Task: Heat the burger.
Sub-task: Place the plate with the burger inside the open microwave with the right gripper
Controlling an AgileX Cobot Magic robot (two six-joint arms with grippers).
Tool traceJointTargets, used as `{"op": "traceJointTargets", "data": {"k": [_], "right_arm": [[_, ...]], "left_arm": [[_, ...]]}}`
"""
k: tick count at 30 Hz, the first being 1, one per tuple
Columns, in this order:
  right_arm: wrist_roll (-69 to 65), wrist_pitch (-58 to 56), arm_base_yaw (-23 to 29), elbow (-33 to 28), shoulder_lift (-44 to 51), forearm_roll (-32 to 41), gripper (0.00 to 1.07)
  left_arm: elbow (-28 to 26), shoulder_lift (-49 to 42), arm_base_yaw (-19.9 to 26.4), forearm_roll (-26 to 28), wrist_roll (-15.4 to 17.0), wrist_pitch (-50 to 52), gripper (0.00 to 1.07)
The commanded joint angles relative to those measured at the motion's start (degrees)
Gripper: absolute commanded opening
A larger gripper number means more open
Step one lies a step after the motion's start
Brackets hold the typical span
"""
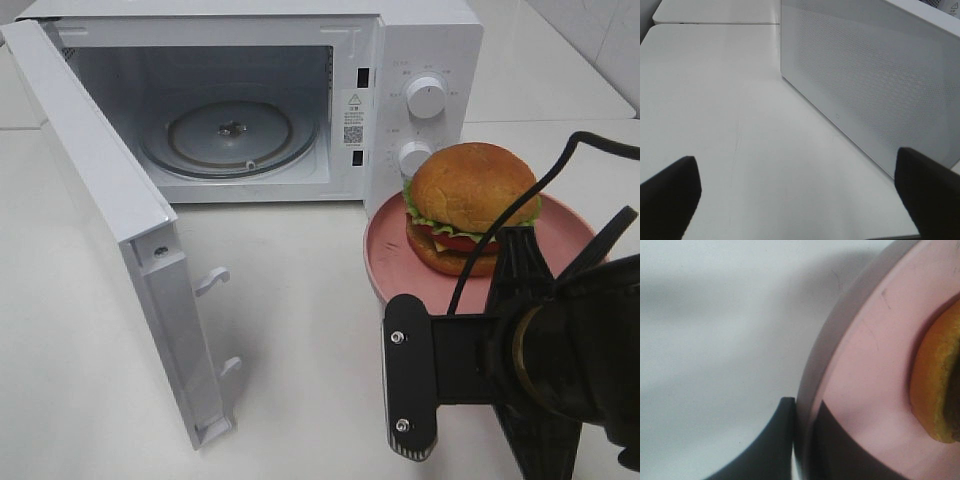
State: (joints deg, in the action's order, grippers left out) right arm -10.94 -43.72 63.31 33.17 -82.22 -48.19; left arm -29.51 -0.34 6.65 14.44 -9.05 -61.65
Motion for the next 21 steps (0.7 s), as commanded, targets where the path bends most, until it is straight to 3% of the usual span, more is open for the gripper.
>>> {"op": "traceJointTargets", "data": {"k": [1, 12, 15, 17, 21], "right_arm": [[1.0, 0.1, 0.3, 0.1, 0.2, -3.4, 0.03], [5.4, 4.6, 0.1, 0.0, 0.2, -7.2, 0.0], [7.0, 8.5, -2.1, 0.0, 0.2, -7.5, 0.0], [11.7, 12.7, -6.2, 0.1, 0.2, -7.5, 0.0], [17.0, 14.8, -8.2, 0.1, 0.2, -7.5, 0.0]], "left_arm": [[0.0, -0.9, -0.2, 0.4, 0.1, 0.5, 0.98], [0.0, -0.9, -0.2, 0.4, 0.1, 0.5, 0.98], [0.0, -0.9, -0.2, 0.4, 0.1, 0.5, 0.98], [0.0, -0.9, -0.2, 0.4, 0.1, 0.5, 0.98], [0.0, -0.9, -0.2, 0.4, 0.1, 0.5, 0.98]]}}
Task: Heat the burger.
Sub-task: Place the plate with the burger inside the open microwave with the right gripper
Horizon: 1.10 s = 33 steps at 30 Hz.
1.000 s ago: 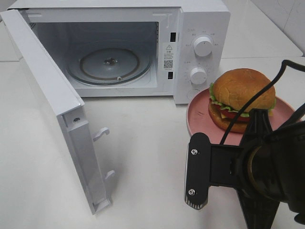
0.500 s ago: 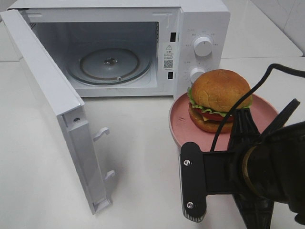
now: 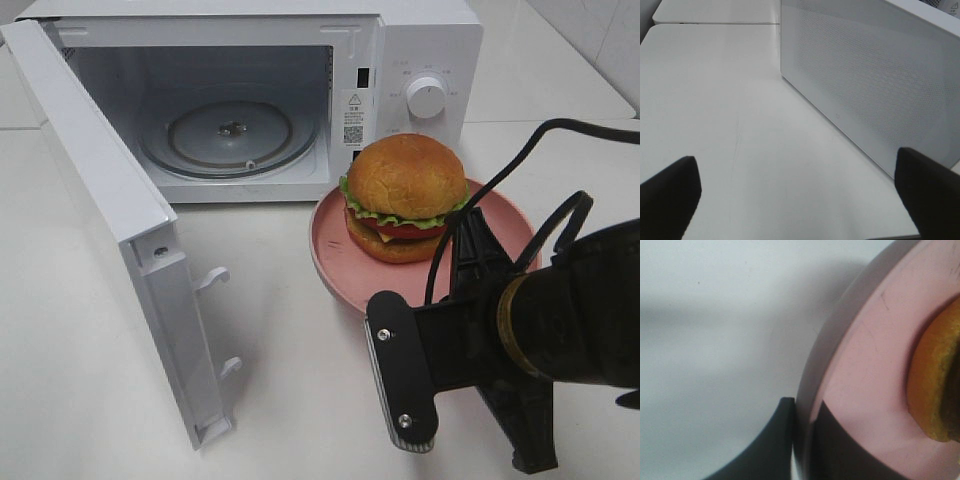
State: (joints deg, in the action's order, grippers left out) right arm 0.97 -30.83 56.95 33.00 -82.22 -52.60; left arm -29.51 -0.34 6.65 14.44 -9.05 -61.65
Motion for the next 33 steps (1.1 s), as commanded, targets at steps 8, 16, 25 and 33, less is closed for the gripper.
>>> {"op": "traceJointTargets", "data": {"k": [8, 16, 25, 33], "right_arm": [[18.0, 10.7, -4.8, 0.3, 0.6, -2.5, 0.0], [31.1, 13.6, -4.8, 1.8, 1.9, 4.5, 0.0], [47.2, 13.9, -10.4, 4.7, 1.9, 17.2, 0.0], [73.2, 9.9, -16.4, 9.5, 1.9, 39.4, 0.0]], "left_arm": [[0.0, -0.9, -0.2, 0.4, 0.1, 0.5, 0.98], [0.0, -0.9, -0.2, 0.4, 0.1, 0.5, 0.98], [0.0, -0.9, -0.2, 0.4, 0.1, 0.5, 0.98], [0.0, -0.9, -0.2, 0.4, 0.1, 0.5, 0.98]]}}
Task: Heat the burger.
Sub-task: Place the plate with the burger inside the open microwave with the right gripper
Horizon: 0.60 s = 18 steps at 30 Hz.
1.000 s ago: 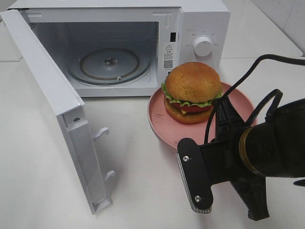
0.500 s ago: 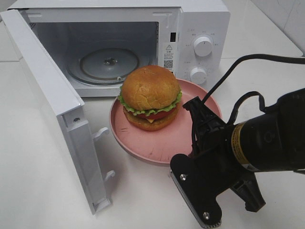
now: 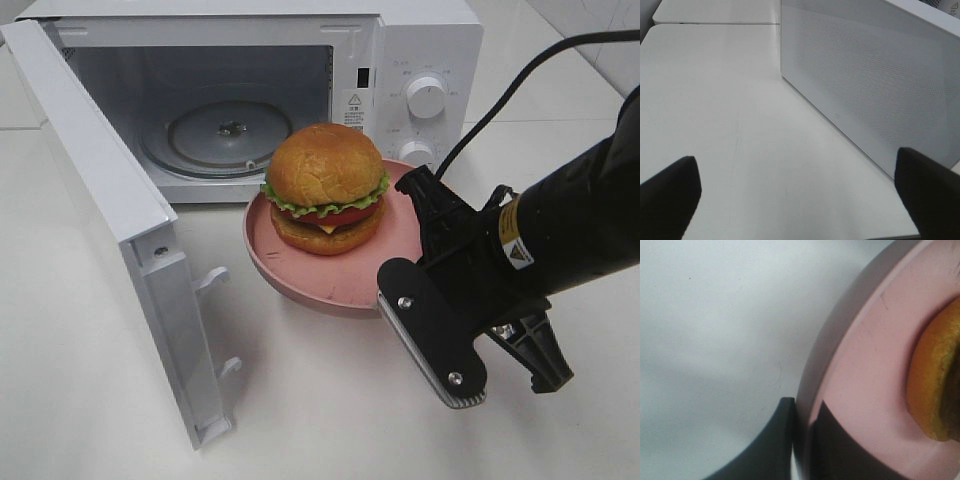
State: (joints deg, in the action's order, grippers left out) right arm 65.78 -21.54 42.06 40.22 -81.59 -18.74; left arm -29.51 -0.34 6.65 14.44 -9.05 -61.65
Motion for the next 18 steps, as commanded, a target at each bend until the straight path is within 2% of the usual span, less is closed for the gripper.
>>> {"op": "traceJointTargets", "data": {"k": [1, 3, 6, 13, 18], "right_arm": [[8.4, 0.6, -1.5, 2.3, 1.3, 5.5, 0.0], [14.6, -2.3, -3.3, 4.0, 1.3, 10.1, 0.0], [18.9, -4.9, -4.9, 5.6, 1.3, 12.4, 0.0], [19.5, -10.0, -5.8, 9.7, 1.3, 11.9, 0.0], [19.5, -10.4, -5.8, 10.4, 1.1, 11.9, 0.0]], "left_arm": [[0.0, -0.9, -0.2, 0.4, 0.1, 0.5, 0.98], [0.0, -0.9, -0.2, 0.4, 0.1, 0.5, 0.98], [0.0, -0.9, -0.2, 0.4, 0.1, 0.5, 0.98], [0.0, -0.9, -0.2, 0.4, 0.1, 0.5, 0.98], [0.0, -0.9, -0.2, 0.4, 0.1, 0.5, 0.98]]}}
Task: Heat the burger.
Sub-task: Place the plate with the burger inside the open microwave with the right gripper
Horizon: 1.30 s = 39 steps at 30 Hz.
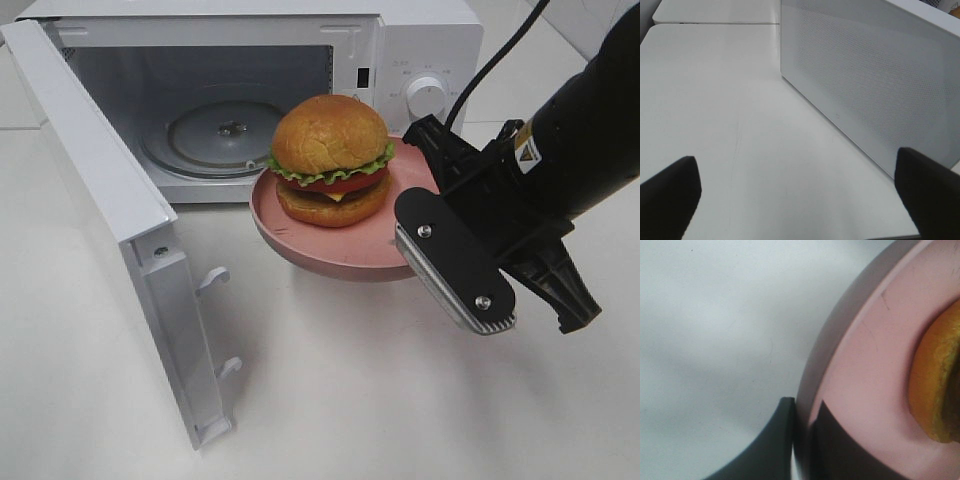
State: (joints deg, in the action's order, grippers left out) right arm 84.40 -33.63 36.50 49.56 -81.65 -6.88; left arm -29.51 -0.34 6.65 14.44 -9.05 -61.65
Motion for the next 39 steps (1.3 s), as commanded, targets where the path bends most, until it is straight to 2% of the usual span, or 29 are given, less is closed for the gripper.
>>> {"op": "traceJointTargets", "data": {"k": [1, 16, 22, 39], "right_arm": [[0.9, 1.7, -0.2, 1.0, 1.2, 0.1, 0.0], [2.5, 4.1, 2.1, 4.6, -2.2, 1.8, 0.0], [2.6, 4.4, 3.9, 9.1, -6.2, 1.7, 0.0], [1.4, 4.4, 3.9, 20.8, -17.9, 0.5, 0.0]], "left_arm": [[0.0, -0.9, -0.2, 0.4, 0.1, 0.5, 0.98], [0.0, -0.9, -0.2, 0.4, 0.1, 0.5, 0.98], [0.0, -0.9, -0.2, 0.4, 0.1, 0.5, 0.98], [0.0, -0.9, -0.2, 0.4, 0.1, 0.5, 0.98]]}}
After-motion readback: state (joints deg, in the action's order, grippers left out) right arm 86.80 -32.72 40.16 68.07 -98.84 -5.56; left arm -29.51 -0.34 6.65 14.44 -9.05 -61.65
